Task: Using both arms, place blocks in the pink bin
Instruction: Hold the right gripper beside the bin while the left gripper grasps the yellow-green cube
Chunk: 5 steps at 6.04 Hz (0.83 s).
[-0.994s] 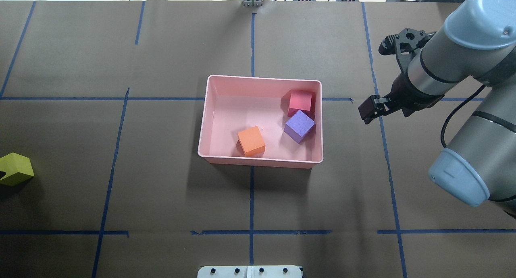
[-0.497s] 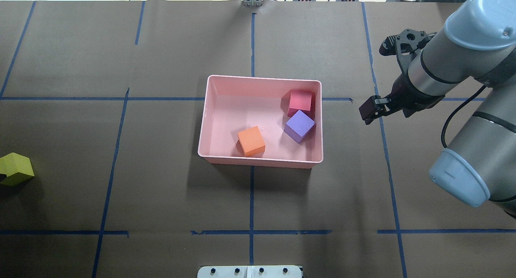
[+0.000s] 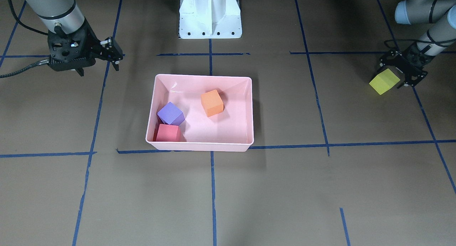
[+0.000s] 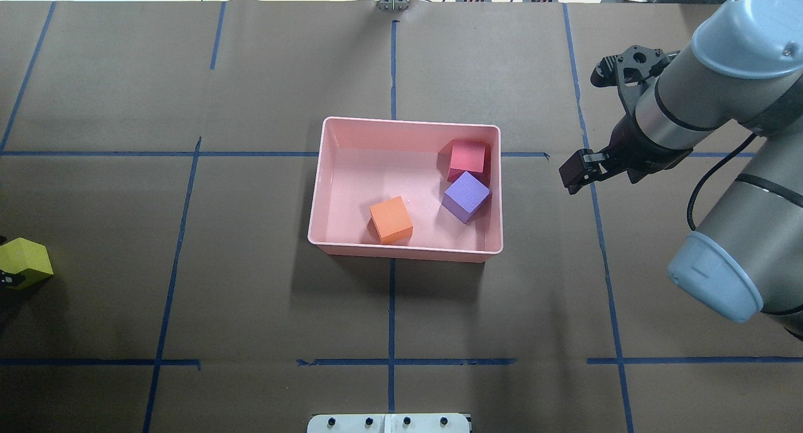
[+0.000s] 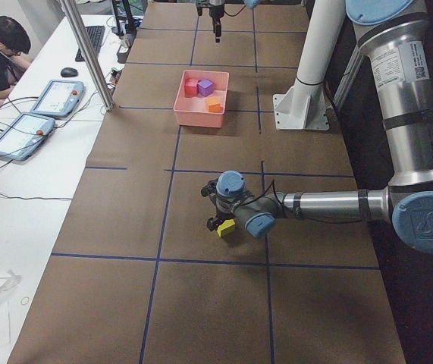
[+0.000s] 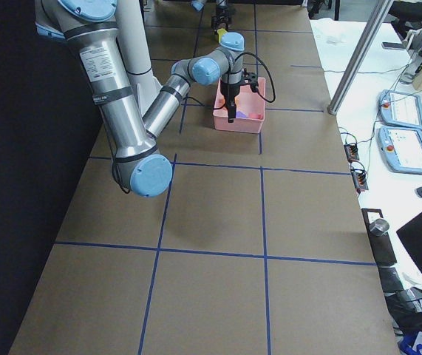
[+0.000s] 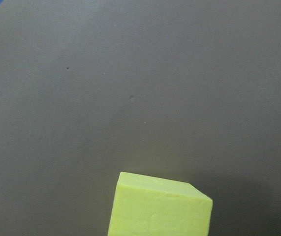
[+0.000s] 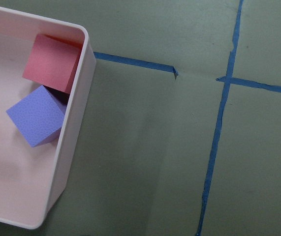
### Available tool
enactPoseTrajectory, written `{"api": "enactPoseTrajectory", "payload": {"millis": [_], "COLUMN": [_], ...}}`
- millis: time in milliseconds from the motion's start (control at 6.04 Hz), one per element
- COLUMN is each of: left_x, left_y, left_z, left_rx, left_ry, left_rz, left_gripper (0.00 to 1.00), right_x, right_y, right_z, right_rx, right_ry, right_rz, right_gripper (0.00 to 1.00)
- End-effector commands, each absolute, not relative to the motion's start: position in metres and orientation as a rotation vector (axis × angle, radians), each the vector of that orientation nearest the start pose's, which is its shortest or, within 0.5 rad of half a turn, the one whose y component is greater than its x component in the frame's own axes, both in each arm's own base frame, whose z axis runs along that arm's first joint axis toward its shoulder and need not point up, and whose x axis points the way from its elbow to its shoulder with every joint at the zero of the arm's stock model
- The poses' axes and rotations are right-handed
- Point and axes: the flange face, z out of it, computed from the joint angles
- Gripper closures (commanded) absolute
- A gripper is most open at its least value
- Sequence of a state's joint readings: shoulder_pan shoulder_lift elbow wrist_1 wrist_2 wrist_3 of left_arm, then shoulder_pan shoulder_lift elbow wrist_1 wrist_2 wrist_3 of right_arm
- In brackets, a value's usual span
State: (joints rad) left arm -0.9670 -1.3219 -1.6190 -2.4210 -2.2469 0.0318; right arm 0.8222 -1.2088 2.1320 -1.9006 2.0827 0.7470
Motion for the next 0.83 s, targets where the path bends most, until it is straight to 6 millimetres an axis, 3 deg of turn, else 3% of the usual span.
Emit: {"api": "enactPoseTrajectory", "payload": {"millis": [0, 331, 662], "left_x": [0.182, 0.182, 0.188], "left_y": [-0.378, -0.379, -0.387], "left_z": [0.661, 0.668, 0.655], "left_rx": [0.403, 0.387, 0.384], "left_ry": [0.826, 0.824, 0.829], "left_rz": [0.811, 0.806, 0.806], "left_gripper": [0.11, 0.61, 0.63], "right_x": [-0.291, -0.294, -0.289], "right_y": [-0.438, -0.439, -0.44], "right_z": [0.264, 0.268, 0.272], "right_rx": [0.087, 0.085, 0.101], "right_ry": [-0.756, -0.748, -0.744], "right_rz": [-0.154, -0.172, -0.21], "right_gripper": [0.0, 0.0, 0.0]}}
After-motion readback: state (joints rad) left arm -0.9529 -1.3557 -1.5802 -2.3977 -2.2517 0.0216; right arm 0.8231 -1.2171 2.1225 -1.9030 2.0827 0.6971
